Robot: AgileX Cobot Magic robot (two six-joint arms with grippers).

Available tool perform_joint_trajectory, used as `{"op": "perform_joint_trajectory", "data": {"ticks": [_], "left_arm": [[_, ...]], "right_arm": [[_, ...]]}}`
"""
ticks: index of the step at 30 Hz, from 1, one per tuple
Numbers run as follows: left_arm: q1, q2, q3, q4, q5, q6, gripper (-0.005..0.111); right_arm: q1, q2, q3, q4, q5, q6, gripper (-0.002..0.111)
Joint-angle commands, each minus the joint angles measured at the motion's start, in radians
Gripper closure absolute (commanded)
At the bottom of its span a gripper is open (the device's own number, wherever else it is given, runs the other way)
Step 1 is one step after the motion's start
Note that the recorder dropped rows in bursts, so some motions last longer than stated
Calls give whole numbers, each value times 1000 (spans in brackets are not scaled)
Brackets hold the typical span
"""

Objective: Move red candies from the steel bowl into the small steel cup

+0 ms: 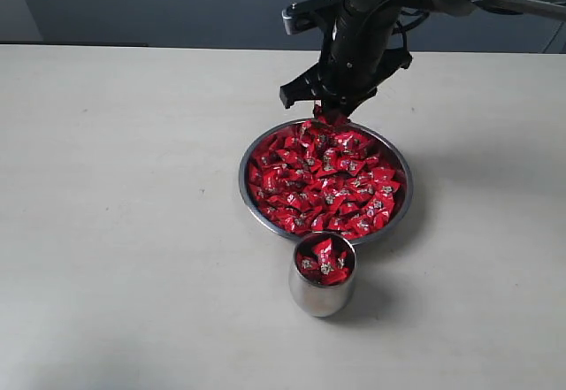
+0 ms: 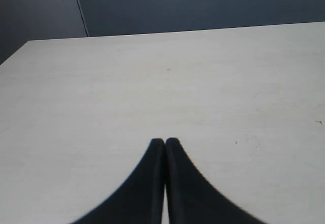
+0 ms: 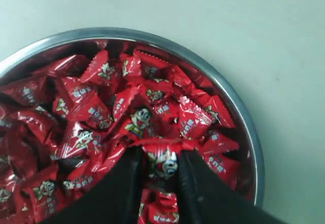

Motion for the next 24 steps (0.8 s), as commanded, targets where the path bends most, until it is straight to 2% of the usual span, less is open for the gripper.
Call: {"op": "perform_joint_trajectory", "data": {"ticks": [1,5,11,21,24], "left_arm": [[2,-5,2,2,-10,-2,106],[2,-5,2,2,-10,-2,106],[2,-5,2,2,-10,-2,106],[2,-5,2,2,-10,-2,106],[2,-5,2,2,-10,-2,106]], "right_arm": [[-6,-35,61,-5,-25,3,109],[-6,-19,109,55,-33,-1,109],[-4,4,231,96,-148,-13,109],[-4,15,235,64,-149,-15,108],[-4,15,235,64,-149,-15,84]]}}
